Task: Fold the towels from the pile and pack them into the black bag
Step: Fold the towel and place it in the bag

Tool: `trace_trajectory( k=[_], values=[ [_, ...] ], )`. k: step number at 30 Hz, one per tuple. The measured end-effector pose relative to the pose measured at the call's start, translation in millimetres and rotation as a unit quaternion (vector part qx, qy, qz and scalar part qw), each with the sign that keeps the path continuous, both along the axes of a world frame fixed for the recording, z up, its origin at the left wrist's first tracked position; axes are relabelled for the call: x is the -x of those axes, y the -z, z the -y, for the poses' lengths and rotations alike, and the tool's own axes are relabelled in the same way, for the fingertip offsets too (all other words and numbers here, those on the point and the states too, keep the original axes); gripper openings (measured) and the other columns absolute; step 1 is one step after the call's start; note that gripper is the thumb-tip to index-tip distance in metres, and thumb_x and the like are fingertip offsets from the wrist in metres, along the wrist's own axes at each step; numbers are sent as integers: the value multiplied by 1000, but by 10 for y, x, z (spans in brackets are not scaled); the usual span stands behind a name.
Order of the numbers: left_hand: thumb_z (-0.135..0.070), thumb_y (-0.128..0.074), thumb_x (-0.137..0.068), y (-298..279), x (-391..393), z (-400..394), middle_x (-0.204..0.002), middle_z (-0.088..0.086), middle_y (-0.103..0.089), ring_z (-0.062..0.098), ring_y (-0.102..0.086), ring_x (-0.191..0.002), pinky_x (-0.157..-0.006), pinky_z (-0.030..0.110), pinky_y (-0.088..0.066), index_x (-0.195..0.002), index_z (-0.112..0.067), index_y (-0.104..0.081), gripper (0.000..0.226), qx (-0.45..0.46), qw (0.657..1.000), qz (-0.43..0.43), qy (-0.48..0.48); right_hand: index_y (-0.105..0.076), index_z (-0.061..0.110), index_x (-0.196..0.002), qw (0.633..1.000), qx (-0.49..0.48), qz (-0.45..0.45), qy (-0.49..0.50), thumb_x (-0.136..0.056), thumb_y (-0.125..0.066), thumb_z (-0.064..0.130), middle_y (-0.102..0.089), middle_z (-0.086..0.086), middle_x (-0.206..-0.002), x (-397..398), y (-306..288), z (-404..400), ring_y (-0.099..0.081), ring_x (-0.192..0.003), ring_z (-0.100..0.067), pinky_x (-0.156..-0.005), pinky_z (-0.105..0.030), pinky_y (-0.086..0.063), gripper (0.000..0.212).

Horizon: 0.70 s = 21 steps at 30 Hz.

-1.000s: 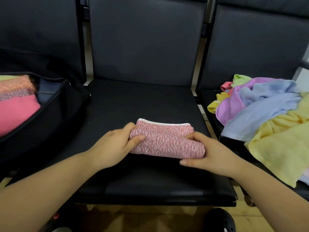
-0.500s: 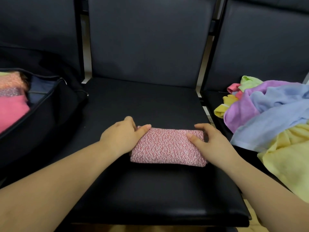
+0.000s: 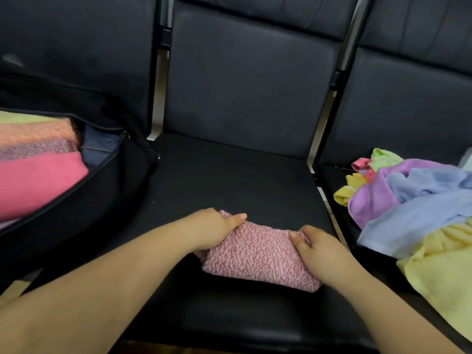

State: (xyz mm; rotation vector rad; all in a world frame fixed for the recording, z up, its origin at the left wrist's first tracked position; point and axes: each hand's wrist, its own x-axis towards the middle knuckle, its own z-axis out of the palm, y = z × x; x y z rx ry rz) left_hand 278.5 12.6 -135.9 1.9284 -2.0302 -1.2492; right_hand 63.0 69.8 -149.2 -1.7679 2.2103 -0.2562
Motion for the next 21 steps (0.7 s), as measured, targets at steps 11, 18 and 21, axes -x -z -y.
trace_trajectory(
  k=[11,18,21],
  values=[
    [-47,-64,-84,-328,-380,-80,-100,-11,-58,7,-58,-93,-81,33,-52,-100,-34,-51,25,232,932,-274,48,-18,50,-142,971,63,64,-221,-45,-56,89,-34,38,-129,-718,-511,181,-32,-129,3,-115,-39,-28,111],
    [-41,-55,-92,-568,-1145,46,-106,-8,-55,11,-51,-102,-91,35,-42,-108,-24,-52,23,443,875,-196,20,-60,40,-95,959,57,133,-242,-56,-81,58,-68,9,-99,-1372,-742,715,-65,-88,-3,-83,-36,-55,48],
    [-39,-50,-95,-613,-1584,130,-107,-7,-56,10,-51,-103,-90,29,-40,-108,-23,-51,21,481,847,-208,-89,-65,31,-89,953,61,127,-269,-54,-71,74,-71,11,-88,-1677,-943,980,-67,-77,-2,-75,-34,-56,55]
  ],
)
